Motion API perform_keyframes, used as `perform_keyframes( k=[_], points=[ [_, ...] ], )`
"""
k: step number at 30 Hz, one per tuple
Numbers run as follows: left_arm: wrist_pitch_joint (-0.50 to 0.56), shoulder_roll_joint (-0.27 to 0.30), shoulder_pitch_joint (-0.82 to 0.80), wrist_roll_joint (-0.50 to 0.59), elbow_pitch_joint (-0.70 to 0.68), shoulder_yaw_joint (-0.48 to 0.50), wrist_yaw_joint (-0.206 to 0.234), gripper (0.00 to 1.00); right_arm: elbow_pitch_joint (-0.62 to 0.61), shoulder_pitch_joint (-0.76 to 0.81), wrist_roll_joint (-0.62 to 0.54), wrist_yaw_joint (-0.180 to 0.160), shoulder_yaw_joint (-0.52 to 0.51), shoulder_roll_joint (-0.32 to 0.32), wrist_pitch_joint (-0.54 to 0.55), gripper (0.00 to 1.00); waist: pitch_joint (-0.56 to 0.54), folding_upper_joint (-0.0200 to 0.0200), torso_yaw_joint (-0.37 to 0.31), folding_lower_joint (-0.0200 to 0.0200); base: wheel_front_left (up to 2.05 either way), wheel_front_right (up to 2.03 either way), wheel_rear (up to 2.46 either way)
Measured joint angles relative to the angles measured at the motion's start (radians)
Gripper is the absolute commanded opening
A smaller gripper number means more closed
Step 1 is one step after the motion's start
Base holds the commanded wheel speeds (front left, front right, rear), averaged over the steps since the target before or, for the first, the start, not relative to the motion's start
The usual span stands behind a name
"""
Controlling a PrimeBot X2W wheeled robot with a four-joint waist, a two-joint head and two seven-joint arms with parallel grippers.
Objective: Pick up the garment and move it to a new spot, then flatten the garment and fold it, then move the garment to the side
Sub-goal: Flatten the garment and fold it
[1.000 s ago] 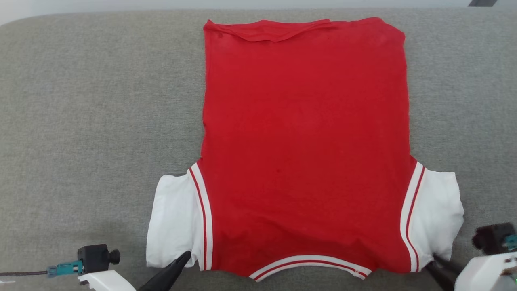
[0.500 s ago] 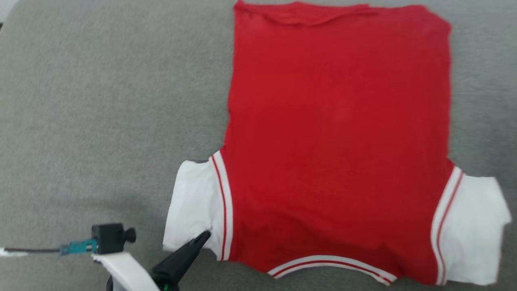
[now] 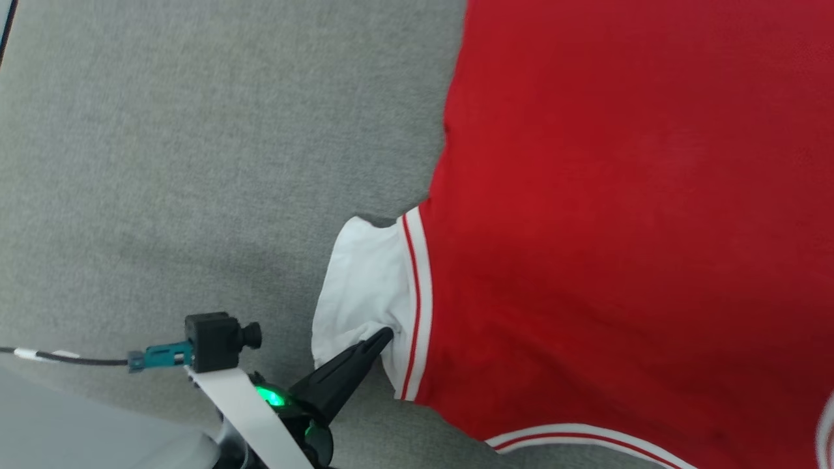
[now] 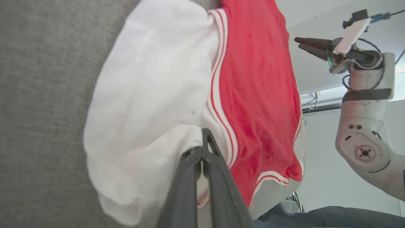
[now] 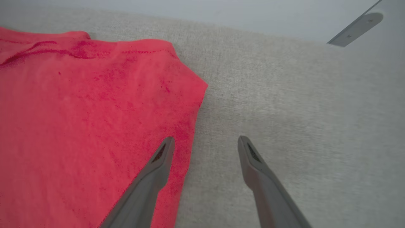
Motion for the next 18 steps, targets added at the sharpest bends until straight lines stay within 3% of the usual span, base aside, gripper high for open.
perform_keyframes(
  k=[10, 11, 12, 14, 15, 18],
  points=[
    [-0.05, 0.004, -0.091, -0.015, -0.007, -0.084, 0.0, 0.0, 0.105, -0.123, -0.074, 0.0, -0.003, 0.038, 0.071, 1.0, 0.088, 0.0, 0.061, 0.0, 0.0, 0.0, 0.0],
    [-0.055, 0.006, -0.097, -0.015, -0.004, -0.092, 0.0, 0.0, 0.107, -0.127, -0.073, 0.0, -0.003, 0.039, 0.069, 0.8, 0.09, 0.0, 0.061, 0.0, 0.0, 0.0, 0.0],
    [-0.057, 0.008, -0.102, -0.016, 0.0, -0.098, 0.0, 0.0, 0.11, -0.128, -0.073, 0.0, -0.002, 0.043, 0.064, 0.45, 0.089, 0.0, 0.06, 0.0, 0.0, 0.0, 0.0],
    [-0.065, 0.013, -0.111, -0.021, 0.007, -0.109, 0.0, 0.0, 0.118, -0.127, -0.073, 0.0, 0.002, 0.053, 0.04, 0.08, 0.087, 0.0, 0.054, 0.0, 0.0, 0.0, 0.0],
    [-0.067, 0.014, -0.117, -0.024, 0.011, -0.115, 0.0, 0.0, 0.122, -0.126, -0.073, 0.0, 0.004, 0.058, 0.028, 0.0, 0.084, 0.0, 0.05, 0.0, 0.0, 0.0, 0.0],
    [-0.078, 0.018, -0.124, -0.044, 0.027, -0.123, 0.0, 0.0, 0.133, -0.109, -0.057, 0.0, 0.016, 0.075, -0.009, 0.0, 0.065, 0.0, 0.037, 0.0, 0.0, 0.0, 0.0]
  ],
)
